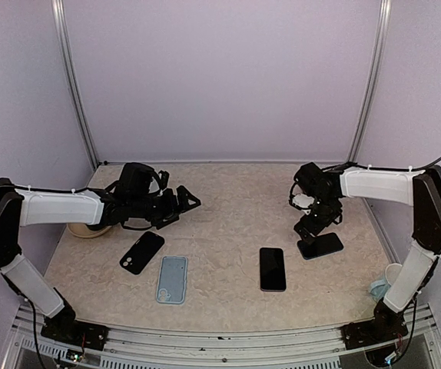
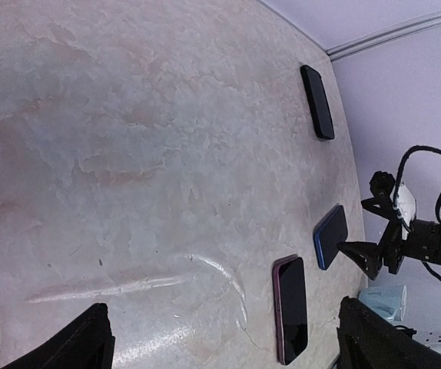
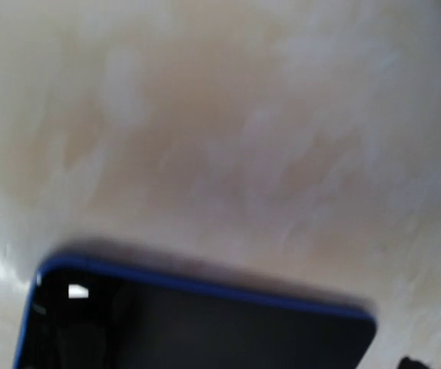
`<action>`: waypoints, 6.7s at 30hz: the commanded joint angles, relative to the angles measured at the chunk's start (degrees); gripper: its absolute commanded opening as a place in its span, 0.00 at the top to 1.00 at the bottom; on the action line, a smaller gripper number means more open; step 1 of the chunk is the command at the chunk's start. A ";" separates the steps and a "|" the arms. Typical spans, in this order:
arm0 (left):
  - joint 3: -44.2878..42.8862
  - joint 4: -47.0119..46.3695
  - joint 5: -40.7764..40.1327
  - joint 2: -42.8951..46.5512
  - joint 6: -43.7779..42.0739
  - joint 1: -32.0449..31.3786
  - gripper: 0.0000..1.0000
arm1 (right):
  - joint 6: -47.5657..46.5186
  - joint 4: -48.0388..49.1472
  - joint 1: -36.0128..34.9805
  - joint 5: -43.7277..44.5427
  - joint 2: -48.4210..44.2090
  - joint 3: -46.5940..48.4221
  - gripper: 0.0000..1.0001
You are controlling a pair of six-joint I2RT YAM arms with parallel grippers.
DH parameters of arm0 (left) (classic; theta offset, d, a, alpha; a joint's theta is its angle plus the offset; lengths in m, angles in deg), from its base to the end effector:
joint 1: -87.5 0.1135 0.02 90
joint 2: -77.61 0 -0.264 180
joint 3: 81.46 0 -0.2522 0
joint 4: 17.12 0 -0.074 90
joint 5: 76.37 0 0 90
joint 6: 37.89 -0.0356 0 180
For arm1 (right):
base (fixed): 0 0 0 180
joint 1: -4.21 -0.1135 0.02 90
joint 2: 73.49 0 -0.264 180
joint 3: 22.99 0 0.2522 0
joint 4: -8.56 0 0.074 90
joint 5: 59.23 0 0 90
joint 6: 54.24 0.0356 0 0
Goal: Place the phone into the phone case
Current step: Move the phone to the center of the board, then move the phone case to the center of the board.
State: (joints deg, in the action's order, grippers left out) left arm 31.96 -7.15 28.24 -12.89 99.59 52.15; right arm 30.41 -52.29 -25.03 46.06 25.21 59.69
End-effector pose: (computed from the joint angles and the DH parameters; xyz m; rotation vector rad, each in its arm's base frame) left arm 0.2745 -0.2057 0.2148 -0.0887 2.3560 -1.0554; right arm 0.2899 0.1515 0.1994 -0.8045 2.7319 -0.3061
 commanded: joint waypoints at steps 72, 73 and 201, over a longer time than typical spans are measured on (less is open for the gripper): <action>2.26 -1.47 0.24 0.85 0.50 -0.15 0.01 | -14.67 10.92 13.76 -24.07 15.80 1.74 0.05; 2.23 -1.48 0.29 0.97 0.61 -0.15 0.01 | -14.69 10.74 13.76 -24.14 15.82 1.73 0.06; -12.05 8.86 1.11 -13.94 -0.38 -1.96 0.08 | -16.64 23.43 -6.69 -20.87 9.12 17.67 0.00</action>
State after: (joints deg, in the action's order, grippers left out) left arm 21.88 -0.46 31.21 -29.26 101.98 50.38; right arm 13.91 -29.54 -31.14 24.88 36.11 78.16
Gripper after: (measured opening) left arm 0.908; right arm 0.996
